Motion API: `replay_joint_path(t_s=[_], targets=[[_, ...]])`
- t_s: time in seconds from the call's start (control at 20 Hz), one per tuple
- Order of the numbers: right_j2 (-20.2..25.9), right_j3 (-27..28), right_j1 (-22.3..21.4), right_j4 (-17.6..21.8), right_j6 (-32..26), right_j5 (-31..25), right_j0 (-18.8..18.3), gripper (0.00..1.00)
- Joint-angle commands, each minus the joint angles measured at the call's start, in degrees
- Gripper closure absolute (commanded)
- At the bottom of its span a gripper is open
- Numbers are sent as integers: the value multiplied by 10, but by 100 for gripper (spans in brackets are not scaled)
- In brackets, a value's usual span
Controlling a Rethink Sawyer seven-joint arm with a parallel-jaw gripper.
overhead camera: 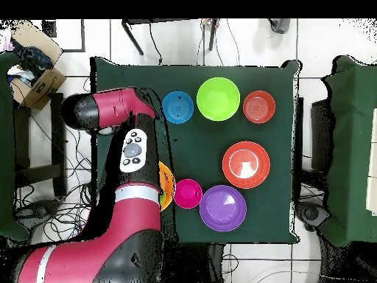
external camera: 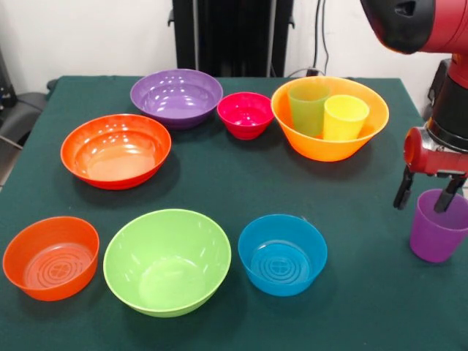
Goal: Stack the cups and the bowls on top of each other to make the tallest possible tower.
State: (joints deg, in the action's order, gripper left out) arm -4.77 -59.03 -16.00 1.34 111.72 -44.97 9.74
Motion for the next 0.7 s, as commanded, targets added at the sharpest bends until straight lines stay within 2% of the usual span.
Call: replay_joint_path(t_s=[0.05, 0.3, 0.7], targets=[[36, 4, 10, 18, 4, -62, 11, 0], [25, 11, 21, 28, 5, -50, 14, 0], [31, 31, 43, 24, 3, -29, 15, 0]])
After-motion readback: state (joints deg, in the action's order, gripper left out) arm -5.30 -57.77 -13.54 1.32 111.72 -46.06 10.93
